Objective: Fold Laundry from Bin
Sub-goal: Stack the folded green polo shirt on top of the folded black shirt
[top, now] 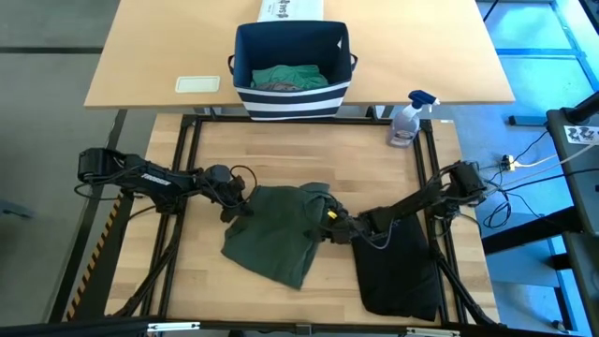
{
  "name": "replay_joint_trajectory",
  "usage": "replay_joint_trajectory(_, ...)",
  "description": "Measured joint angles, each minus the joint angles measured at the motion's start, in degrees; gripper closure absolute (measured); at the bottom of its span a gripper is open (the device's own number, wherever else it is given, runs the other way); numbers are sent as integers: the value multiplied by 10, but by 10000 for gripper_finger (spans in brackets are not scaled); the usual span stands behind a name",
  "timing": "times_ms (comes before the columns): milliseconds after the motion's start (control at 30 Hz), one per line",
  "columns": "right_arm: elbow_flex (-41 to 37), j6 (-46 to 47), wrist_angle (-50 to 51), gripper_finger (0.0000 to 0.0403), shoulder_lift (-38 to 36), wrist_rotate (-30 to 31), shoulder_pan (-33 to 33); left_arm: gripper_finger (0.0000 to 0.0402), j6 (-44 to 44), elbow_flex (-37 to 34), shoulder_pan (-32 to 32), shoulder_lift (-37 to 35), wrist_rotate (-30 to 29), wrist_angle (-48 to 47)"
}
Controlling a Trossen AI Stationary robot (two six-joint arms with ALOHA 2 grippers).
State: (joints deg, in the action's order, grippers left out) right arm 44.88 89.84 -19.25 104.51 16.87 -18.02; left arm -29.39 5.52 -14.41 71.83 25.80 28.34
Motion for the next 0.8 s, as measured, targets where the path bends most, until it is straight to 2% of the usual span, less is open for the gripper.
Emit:
replay_joint_trajectory(200,0,-18,-31,21,15,-6,18,302,0,0,0,0,0,0)
replay_joint_trajectory(333,1,-23,-20,56,24,-5,23,302,0,0,0,0,0,-1)
replay_joint_trajectory(467,1,-64,-21,143,26,1,23,302,2,0,0,0,-16,-4)
replay_joint_trajectory(600,0,-127,-17,267,28,31,27,311,25,0,0,0,-54,-4)
replay_joint_trajectory(700,-1,-177,-21,366,29,31,26,338,37,0,0,0,-67,-4)
replay_joint_trajectory(733,-1,-198,-22,382,29,30,26,352,41,0,0,0,-66,-4)
replay_joint_trajectory(800,-2,-216,-27,384,30,28,25,385,45,0,0,0,-63,-4)
